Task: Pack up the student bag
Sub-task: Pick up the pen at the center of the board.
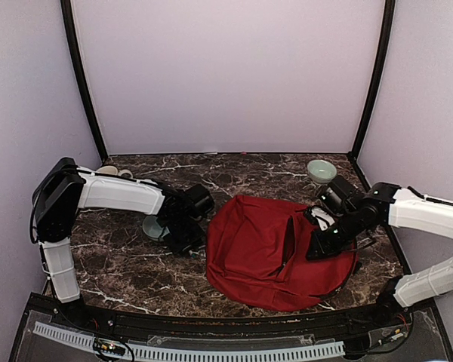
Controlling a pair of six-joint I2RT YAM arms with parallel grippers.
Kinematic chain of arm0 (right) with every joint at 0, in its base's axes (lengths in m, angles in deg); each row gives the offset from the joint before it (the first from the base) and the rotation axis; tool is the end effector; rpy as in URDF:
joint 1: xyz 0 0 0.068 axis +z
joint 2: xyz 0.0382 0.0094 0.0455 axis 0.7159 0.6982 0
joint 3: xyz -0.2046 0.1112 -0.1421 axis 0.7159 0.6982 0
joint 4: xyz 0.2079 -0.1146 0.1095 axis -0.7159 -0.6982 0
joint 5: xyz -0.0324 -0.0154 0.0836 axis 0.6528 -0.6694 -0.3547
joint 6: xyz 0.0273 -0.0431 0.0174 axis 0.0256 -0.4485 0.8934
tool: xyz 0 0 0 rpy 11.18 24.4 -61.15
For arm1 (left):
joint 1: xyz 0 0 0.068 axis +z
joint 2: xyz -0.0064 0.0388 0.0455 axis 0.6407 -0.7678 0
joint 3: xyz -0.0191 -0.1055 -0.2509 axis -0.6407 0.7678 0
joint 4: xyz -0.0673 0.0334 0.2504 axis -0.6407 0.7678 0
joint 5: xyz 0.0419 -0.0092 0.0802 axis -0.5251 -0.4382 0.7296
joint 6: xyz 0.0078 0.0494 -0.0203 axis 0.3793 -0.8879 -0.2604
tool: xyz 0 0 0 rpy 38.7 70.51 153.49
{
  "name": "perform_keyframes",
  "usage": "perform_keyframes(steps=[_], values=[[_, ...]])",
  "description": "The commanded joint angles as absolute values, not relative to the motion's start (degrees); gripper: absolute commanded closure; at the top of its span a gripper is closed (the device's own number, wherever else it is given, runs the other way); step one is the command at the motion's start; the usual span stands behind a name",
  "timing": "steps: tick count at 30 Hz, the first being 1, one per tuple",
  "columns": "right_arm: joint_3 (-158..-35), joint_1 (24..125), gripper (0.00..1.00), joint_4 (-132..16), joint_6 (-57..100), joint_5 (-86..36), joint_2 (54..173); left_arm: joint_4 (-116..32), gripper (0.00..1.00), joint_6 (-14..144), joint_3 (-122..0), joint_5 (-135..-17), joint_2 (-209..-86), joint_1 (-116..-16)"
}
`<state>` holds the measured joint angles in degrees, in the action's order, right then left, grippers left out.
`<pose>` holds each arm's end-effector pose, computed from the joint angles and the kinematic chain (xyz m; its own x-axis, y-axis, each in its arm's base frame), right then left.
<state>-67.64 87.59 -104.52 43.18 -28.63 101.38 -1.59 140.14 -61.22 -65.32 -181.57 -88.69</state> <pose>0.1541 0.1475 0.2228 -0.9484 -0.2225 -0.2257 -0.2899 0.8968 0.3341 0.2430 -0.2759 0.1555 -0.7808 -0.6225 -0.0530 -0.5940 0.7659 -0.2460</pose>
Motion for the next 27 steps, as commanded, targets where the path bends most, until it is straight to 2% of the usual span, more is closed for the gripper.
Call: perform_keyframes(steps=[1, 7, 14, 27], values=[[-70.35, 87.13, 0.84, -107.79, 41.8, -27.02, 99.28, -2.23, 0.83, 137.93, -59.04, -64.59, -182.38, -87.92], [-74.17, 86.23, 0.83, -109.62, 38.39, -23.04, 99.74, -4.84, 1.0, 135.0, -58.97, -64.73, -182.6, -87.92], [-80.34, 85.32, 0.83, -111.04, 36.45, -18.45, 101.63, -6.87, 1.0, 130.48, -59.96, -66.36, -182.41, -88.01], [-82.74, 84.33, 0.82, -111.21, 39.33, -8.06, 97.1, -4.35, 1.0, 117.23, -69.1, -62.47, -181.35, -89.59]])
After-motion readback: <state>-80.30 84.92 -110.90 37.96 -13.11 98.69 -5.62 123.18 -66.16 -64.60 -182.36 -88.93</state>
